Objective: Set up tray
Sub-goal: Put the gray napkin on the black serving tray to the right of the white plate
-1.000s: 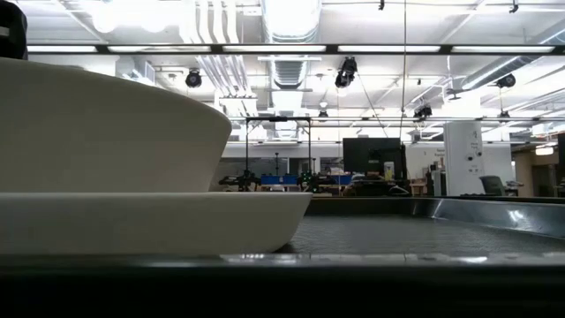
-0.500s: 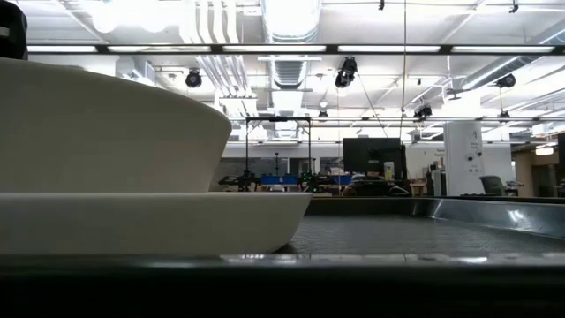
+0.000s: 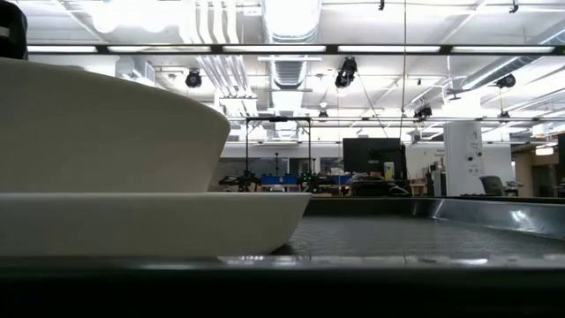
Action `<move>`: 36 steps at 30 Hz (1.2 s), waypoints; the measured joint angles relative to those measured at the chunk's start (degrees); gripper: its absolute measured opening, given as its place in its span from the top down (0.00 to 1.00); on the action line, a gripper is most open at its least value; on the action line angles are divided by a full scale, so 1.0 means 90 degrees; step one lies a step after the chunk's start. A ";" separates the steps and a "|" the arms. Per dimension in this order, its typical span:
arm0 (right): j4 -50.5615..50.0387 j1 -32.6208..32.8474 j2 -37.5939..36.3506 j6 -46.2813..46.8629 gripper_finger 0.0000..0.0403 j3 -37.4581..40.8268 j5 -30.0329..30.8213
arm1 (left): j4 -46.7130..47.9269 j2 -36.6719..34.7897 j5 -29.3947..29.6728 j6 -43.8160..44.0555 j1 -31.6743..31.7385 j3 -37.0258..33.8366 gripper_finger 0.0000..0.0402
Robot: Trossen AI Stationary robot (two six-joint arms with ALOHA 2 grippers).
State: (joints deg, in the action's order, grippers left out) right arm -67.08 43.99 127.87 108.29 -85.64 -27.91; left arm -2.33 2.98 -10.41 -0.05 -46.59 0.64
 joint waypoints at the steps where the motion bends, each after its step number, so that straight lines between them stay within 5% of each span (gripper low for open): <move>1: 0.0003 -0.0040 0.0000 -0.0053 0.96 0.0017 -0.0038 | 0.0000 0.0000 0.0002 0.0001 0.0000 0.0001 0.67; 8: -0.0258 -0.0119 -0.0175 -0.0263 0.98 0.0014 0.0070 | 0.0000 0.0000 0.0002 0.0000 0.0002 0.0002 0.67; 15: -0.0591 -0.0049 -0.0998 0.0792 0.98 0.0105 0.1116 | 0.0000 0.0000 0.0000 0.0000 0.0000 0.0000 0.67; 26: -0.0613 -0.0039 -0.1627 0.1276 0.97 0.0294 0.1309 | 0.0000 0.0000 0.0002 0.0001 0.0001 0.0000 0.67; 36: -0.0456 -0.0039 -0.0943 0.0460 0.79 0.0294 0.1200 | 0.0000 0.0000 0.0002 0.0000 0.0002 0.0000 0.67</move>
State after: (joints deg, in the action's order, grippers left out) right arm -71.18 43.64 119.39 112.42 -83.00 -17.12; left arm -2.33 2.98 -10.39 -0.05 -46.57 0.64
